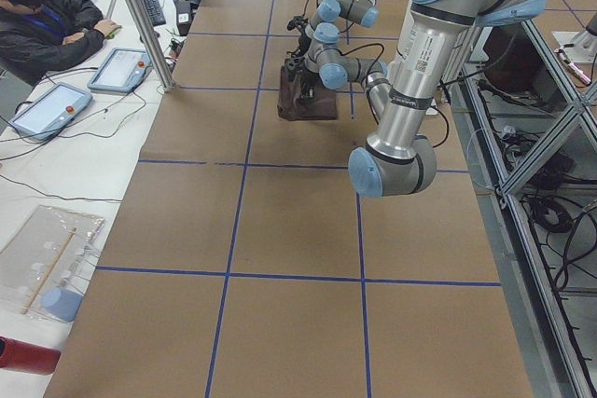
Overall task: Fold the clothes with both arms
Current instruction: 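Lay the folded edge down with both grippers near the far edge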
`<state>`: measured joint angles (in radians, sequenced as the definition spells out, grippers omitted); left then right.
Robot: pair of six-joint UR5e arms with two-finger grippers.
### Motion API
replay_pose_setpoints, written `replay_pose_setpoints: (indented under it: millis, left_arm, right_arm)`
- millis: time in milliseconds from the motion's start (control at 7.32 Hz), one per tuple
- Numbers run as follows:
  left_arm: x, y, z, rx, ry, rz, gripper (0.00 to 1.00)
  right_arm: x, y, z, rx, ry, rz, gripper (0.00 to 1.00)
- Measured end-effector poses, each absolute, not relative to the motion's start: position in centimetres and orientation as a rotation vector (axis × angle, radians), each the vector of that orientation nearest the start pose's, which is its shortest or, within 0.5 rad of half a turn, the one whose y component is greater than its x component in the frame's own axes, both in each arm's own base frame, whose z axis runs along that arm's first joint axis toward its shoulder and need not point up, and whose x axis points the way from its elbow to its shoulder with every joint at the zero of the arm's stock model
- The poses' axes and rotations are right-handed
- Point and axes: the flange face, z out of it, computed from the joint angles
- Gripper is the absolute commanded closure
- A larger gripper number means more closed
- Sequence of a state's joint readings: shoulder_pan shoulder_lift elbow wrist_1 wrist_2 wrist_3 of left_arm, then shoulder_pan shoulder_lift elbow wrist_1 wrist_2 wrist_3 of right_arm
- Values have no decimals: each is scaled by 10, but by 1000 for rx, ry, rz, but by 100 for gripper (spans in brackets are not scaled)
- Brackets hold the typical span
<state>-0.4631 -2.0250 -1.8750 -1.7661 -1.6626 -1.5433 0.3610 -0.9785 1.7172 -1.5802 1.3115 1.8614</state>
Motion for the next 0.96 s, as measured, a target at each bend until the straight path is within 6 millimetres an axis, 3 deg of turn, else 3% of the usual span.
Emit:
replay_pose_setpoints:
  millis: [137,273,410,547,683,956]
  left_arm:
    - [493,-394,258,163,951,-358,100]
    - [493,-403,263,177,951,-354,82]
    - [493,-408,264,186,952,-351,38]
    - [493,-410,262,192,956,-345,12]
    - [493,-412,257,204,960,-325,0]
    - [485,-424,252,239,953,-289,0]
  right_arm:
    - [-567,-384,257,279,-730,713,55]
    - [-567,-384,258,280,-728,711,1]
    - [-568,-385,259,288,-722,691,0]
    - [-568,-387,258,305,-713,647,0]
    - [-566,-389,254,317,-712,600,0]
    - [-558,-386,230,319,-753,531,0]
